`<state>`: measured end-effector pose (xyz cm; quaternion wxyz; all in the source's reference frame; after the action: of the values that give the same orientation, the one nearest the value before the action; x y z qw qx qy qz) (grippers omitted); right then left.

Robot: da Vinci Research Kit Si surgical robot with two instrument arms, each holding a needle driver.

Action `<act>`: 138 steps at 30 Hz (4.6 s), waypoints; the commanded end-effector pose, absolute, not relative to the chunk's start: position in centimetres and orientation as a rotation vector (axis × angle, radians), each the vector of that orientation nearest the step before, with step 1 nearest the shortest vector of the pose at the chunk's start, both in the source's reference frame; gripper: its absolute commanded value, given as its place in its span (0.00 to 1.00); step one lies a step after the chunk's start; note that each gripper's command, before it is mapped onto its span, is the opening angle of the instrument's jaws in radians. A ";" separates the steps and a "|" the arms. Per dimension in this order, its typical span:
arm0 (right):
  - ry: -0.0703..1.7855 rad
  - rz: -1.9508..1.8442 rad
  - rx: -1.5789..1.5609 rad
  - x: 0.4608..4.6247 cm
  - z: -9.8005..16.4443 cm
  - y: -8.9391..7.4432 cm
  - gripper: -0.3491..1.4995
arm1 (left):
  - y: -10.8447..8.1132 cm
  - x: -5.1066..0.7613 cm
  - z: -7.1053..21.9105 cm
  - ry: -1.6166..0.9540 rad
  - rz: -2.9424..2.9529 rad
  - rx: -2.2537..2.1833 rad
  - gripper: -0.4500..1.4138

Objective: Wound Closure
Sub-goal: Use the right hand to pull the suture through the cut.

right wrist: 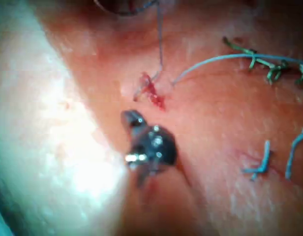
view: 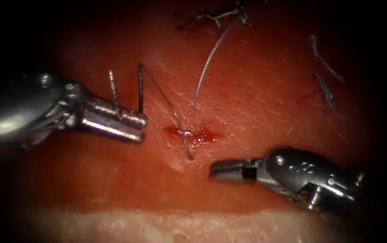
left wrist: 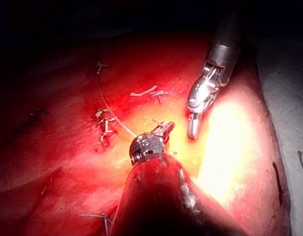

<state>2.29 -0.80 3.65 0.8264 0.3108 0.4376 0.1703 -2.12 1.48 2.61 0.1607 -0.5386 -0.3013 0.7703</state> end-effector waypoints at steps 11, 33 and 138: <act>1.032 0.341 0.751 2.76 2.8 -1.0 0.00 | 1.4 -1.93 2.9 -0.844 2.229 -1.549 0.00; 0.999 0.590 0.441 2.82 3.8 -0.5 0.79 | 1.4 -1.78 2.4 -0.802 2.180 -1.548 0.00; 1.032 0.437 0.478 3.07 3.9 -0.4 0.00 | 1.1 -1.96 2.0 -0.844 2.186 -1.601 0.00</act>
<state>3.00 -0.41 3.83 0.8216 0.2235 0.4832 0.2038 -1.90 1.07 1.89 0.1520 -0.5573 -0.2944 0.7614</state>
